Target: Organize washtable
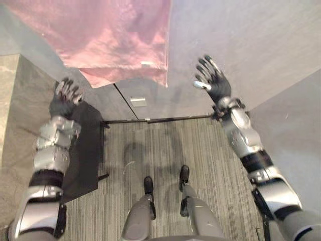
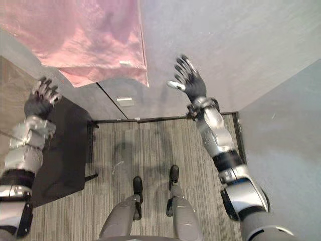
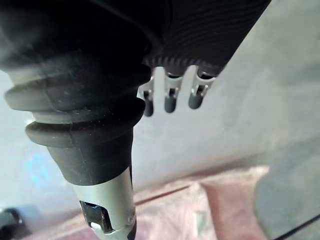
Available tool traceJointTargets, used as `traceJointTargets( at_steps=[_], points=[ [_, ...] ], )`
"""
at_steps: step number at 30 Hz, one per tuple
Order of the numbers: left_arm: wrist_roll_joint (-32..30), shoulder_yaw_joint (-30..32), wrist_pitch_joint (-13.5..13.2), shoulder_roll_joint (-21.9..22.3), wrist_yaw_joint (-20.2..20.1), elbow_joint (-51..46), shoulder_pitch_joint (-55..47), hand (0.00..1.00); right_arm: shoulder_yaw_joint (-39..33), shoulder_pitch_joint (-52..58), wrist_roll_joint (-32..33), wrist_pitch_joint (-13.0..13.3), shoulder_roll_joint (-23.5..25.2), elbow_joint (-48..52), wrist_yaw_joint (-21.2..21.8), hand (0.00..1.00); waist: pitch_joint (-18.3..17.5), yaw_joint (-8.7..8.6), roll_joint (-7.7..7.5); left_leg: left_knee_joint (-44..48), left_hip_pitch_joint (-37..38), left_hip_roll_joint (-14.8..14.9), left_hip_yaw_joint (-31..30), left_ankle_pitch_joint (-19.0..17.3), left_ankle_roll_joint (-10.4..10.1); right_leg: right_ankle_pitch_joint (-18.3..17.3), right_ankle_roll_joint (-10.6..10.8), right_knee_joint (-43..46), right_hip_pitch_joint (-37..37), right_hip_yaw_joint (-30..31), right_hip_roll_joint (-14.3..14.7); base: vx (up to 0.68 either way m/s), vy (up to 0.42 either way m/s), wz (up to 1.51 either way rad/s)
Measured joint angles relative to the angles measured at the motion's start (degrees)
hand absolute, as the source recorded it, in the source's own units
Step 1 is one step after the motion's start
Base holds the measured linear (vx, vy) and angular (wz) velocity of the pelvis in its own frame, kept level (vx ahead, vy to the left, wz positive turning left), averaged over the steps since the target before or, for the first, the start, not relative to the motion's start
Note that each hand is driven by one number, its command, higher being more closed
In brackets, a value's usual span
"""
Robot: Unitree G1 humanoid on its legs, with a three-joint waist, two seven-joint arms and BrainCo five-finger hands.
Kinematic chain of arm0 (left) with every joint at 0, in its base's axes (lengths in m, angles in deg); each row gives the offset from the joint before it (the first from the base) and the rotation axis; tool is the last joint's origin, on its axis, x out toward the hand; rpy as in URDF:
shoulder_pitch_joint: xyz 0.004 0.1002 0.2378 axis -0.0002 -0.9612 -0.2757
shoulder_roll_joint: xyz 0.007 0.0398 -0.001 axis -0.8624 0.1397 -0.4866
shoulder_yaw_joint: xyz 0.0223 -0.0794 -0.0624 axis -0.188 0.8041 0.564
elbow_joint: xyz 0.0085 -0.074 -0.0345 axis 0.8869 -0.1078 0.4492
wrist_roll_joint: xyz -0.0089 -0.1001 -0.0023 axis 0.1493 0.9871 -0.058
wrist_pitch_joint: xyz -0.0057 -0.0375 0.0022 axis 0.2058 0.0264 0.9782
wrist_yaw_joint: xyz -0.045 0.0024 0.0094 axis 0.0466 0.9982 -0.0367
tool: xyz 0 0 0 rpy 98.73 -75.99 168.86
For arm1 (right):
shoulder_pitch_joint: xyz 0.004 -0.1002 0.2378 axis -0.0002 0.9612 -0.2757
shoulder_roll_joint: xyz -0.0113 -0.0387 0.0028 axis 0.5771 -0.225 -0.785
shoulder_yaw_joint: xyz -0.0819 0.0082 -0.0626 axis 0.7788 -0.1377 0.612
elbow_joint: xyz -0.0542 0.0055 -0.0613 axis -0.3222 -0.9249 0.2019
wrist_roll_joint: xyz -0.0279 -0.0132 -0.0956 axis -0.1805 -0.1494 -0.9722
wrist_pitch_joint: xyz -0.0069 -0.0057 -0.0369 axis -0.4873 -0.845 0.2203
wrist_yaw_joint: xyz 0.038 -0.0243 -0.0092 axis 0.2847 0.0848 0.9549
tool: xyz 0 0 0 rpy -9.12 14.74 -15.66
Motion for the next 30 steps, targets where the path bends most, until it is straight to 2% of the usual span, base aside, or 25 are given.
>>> traceJointTargets(
  at_steps=[2,5,8,13,17,19,21,23,24,25,26,27,28,29,30],
  points=[
    [0.3,6.0,0.0,3.5,0.1,-0.8,-6.1,0.00,-6.9,9.7,-1.5,0.2,1.5,4.8,-0.2,0.00,-0.1,0.10,-0.05,0.1,1.4,-0.2,-0.3,-0.5,0.2,-1.2,0.0,0.0,1.8,-0.2,-0.2,0.06,0.069,0.10],
    [1.3,11.4,0.0,7.3,0.1,-0.9,-13.6,0.00,-12.9,19.4,-3.5,0.7,4.6,7.0,-0.4,0.00,-1.5,0.18,-0.04,-0.2,2.4,-0.2,-0.3,-0.9,0.0,-2.6,-0.4,-0.1,2.7,-0.3,-0.2,0.06,0.033,0.03],
    [1.3,13.8,0.0,12.1,0.2,-0.9,-19.7,0.00,-16.6,27.2,-4.7,0.7,7.7,7.1,-1.4,0.00,-3.0,0.21,0.36,-0.4,3.7,0.1,-0.5,-1.0,-0.2,-2.9,-0.7,0.0,3.8,-0.5,0.1,0.08,0.012,0.00],
    [0.8,13.8,0.6,19.9,0.5,-2.2,-26.4,0.00,-21.3,36.5,-6.5,0.0,13.3,7.1,-2.7,0.00,-6.5,-0.09,1.23,-2.0,7.4,0.4,-0.5,-1.2,-0.4,-4.2,-0.2,-0.1,6.8,-0.7,0.5,0.07,0.015,0.00],
    [-2.9,12.8,0.6,28.6,2.3,-11.2,-33.4,0.00,-24.2,42.7,-7.3,0.0,18.8,7.2,-5.3,0.00,-9.1,-0.27,1.66,-3.5,10.0,0.5,0.0,-1.6,-0.5,-5.3,-0.3,-0.3,8.5,-0.5,0.7,0.04,0.018,-0.06],
    [-5.6,9.6,0.7,33.3,4.3,-15.6,-37.6,0.00,-23.9,47.0,-7.6,-0.1,21.8,9.2,-6.5,0.00,-10.2,-0.24,2.12,-4.2,12.1,0.6,0.9,-1.7,-0.6,-5.5,-0.2,-0.2,10.0,-0.4,0.8,0.06,0.023,-0.13],
    [-8.0,6.2,0.8,35.7,5.4,-17.8,-40.0,0.00,-23.1,49.4,-7.7,-0.1,23.6,11.5,-6.5,0.00,-10.4,-0.19,2.39,-3.5,13.6,0.9,2.2,-2.6,-0.7,-5.6,-0.2,-0.2,11.5,0.0,1.0,0.03,0.033,-0.21],
    [-10.2,3.2,1.1,36.1,6.6,-19.1,-40.3,0.00,-21.2,49.4,-7.7,-0.1,24.1,12.6,-6.8,0.00,-10.6,0.00,2.12,-0.4,12.7,1.8,4.0,-4.8,-0.6,-5.9,-0.3,0.0,11.9,-0.1,1.1,-0.02,0.027,-0.39],
    [-10.4,1.9,1.1,36.1,7.1,-20.3,-40.3,0.00,-19.9,49.0,-7.7,-0.1,24.0,13.4,-7.6,0.00,-10.7,0.01,1.96,1.8,12.0,2.6,5.0,-6.3,-0.5,-6.3,0.7,0.1,11.9,-0.2,1.2,-0.04,-0.002,-0.46],
    [-10.5,0.5,1.1,36.1,7.8,-21.2,-40.3,0.00,-18.5,48.3,-7.7,-0.1,23.9,13.5,-7.8,0.00,-11.2,0.26,3.02,3.0,11.1,4.3,5.3,-6.6,0.1,-8.2,3.8,2.5,10.4,0.4,2.1,-0.03,-0.020,-0.40],
    [-10.5,-0.2,1.0,36.0,7.9,-21.3,-40.2,0.00,-18.1,48.0,-7.7,-0.1,23.9,13.5,-8.0,0.00,-11.0,0.10,4.07,3.4,10.6,5.1,5.3,-6.6,0.2,-9.4,1.6,7.0,8.6,1.1,2.4,0.01,-0.022,-0.14],
    [-10.8,-1.0,1.0,35.7,7.9,-21.2,-39.0,0.00,-17.4,47.8,-7.7,0.0,23.9,13.3,-8.0,0.00,-11.2,-0.17,3.77,4.0,10.1,6.0,4.5,-6.4,0.0,-11.9,-1.3,14.9,7.0,2.1,2.1,0.08,-0.029,0.28],
    [-10.8,-1.5,0.9,35.4,7.9,-21.2,-37.4,0.00,-16.2,47.6,-7.7,0.0,23.9,11.8,-7.9,0.00,-11.0,-0.16,3.92,5.2,9.2,6.4,2.7,-6.0,-0.7,-17.8,-0.6,23.2,6.5,3.2,0.4,0.09,-0.046,0.69],
    [-10.7,-1.7,0.9,35.0,7.9,-21.2,-35.8,0.00,-15.6,46.9,-7.9,0.0,23.9,9.5,-7.7,0.00,-11.1,-0.17,2.90,6.4,8.2,6.3,0.3,-5.8,-0.9,-21.7,0.9,28.5,7.0,4.7,-1.4,0.08,-0.157,0.86],
    [-10.6,-1.9,0.8,34.8,7.9,-21.1,-35.1,0.00,-14.8,46.3,-8.3,-0.1,23.9,8.4,-7.6,0.00,-11.0,-0.25,2.48,6.9,7.6,6.2,-1.2,-5.6,-1.3,-23.0,1.7,30.0,7.3,5.5,-1.8,0.03,-0.264,1.15]
  ],
)
